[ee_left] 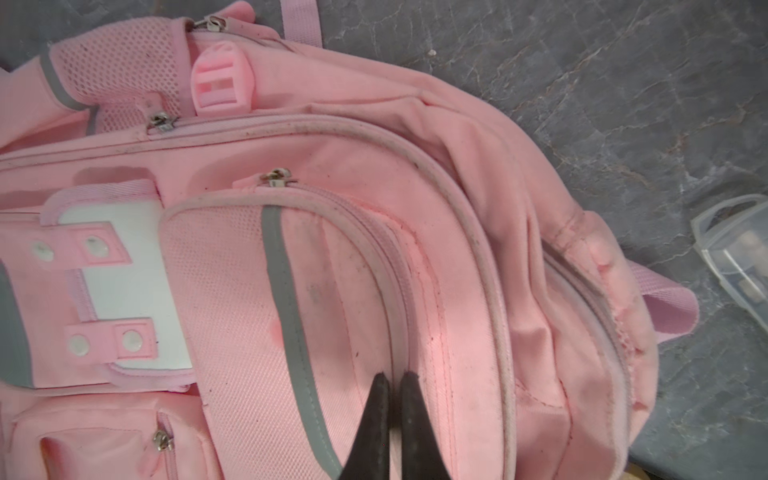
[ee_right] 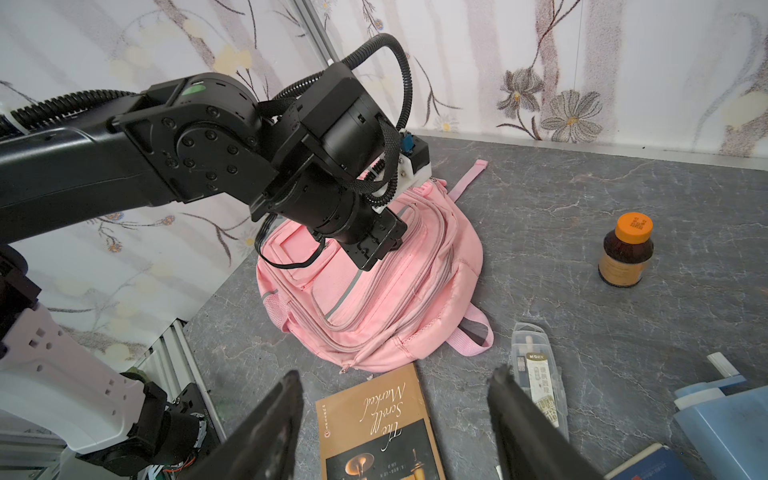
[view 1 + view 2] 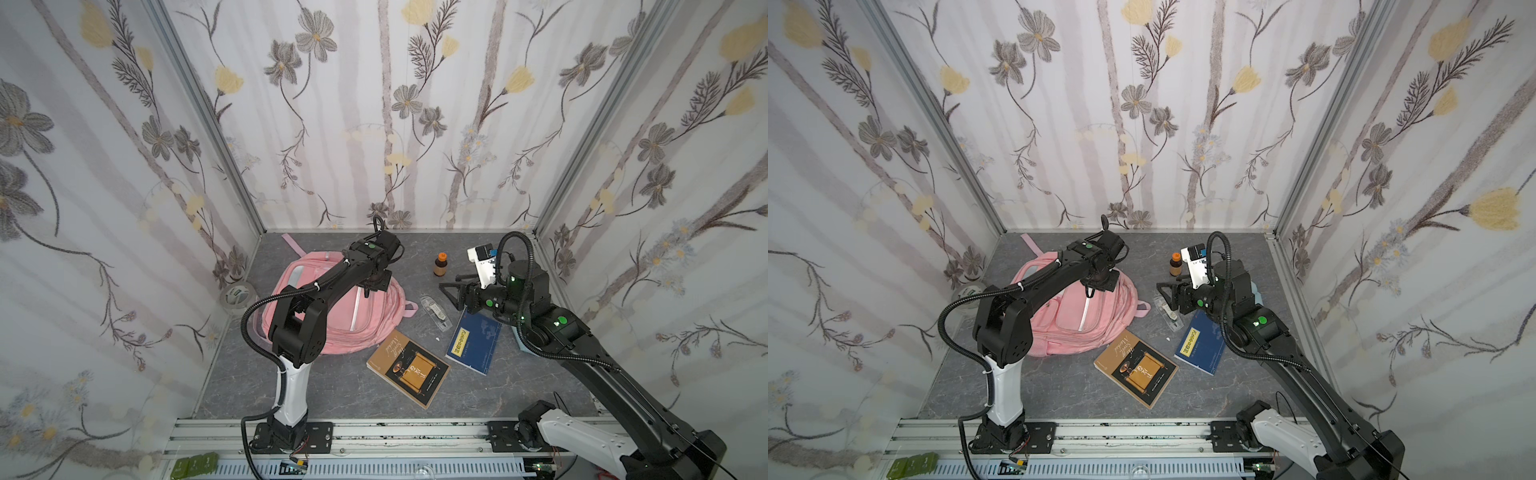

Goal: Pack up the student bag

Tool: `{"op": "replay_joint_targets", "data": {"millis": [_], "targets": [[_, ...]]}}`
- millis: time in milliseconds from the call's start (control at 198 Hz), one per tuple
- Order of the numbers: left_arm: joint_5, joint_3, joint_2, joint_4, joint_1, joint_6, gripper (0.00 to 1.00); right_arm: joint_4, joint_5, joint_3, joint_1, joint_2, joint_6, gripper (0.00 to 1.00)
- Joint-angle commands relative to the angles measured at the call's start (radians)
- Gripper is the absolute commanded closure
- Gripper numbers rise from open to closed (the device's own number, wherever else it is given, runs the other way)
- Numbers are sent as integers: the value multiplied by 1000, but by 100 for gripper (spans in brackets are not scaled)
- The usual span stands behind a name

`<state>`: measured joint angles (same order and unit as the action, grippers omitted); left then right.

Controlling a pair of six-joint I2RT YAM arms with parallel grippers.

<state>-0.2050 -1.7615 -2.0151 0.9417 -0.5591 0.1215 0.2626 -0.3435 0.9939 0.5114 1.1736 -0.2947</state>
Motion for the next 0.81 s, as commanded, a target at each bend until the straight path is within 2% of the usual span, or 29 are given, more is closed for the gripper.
{"op": "replay_joint_targets", "data": {"millis": [0, 20, 76, 121, 157, 233, 481, 602, 719, 805], "targets": [[-93, -12, 11, 21, 2, -64, 100, -37, -13, 9, 0, 7, -4, 30], [-91, -10, 17, 22, 3, -57, 99, -38, -12, 10, 1, 9, -3, 30], [-60, -4, 30, 21, 1, -36, 69, -41, -9, 9, 1, 12, -1, 30], [-27, 2, 43, 15, 1, -13, 55, -43, -7, 10, 1, 15, -1, 30], [-4, 2, 48, 10, 1, 1, 48, -43, -9, 12, 1, 18, 0, 30], [15, -16, 40, 15, -1, 33, 43, -42, -12, 21, 1, 27, 5, 30], [45, -150, -117, 84, -1, 58, 44, -33, -30, 29, 1, 47, 23, 30], [-6, -186, -162, 102, 3, 65, 48, -14, -30, 41, 1, 55, 31, 30], [-50, -206, -186, 122, 15, 73, 58, -11, -19, 43, 1, 53, 37, 30], [-39, -204, -193, 122, 23, 68, 67, -11, -15, 43, 1, 52, 39, 30]]}}
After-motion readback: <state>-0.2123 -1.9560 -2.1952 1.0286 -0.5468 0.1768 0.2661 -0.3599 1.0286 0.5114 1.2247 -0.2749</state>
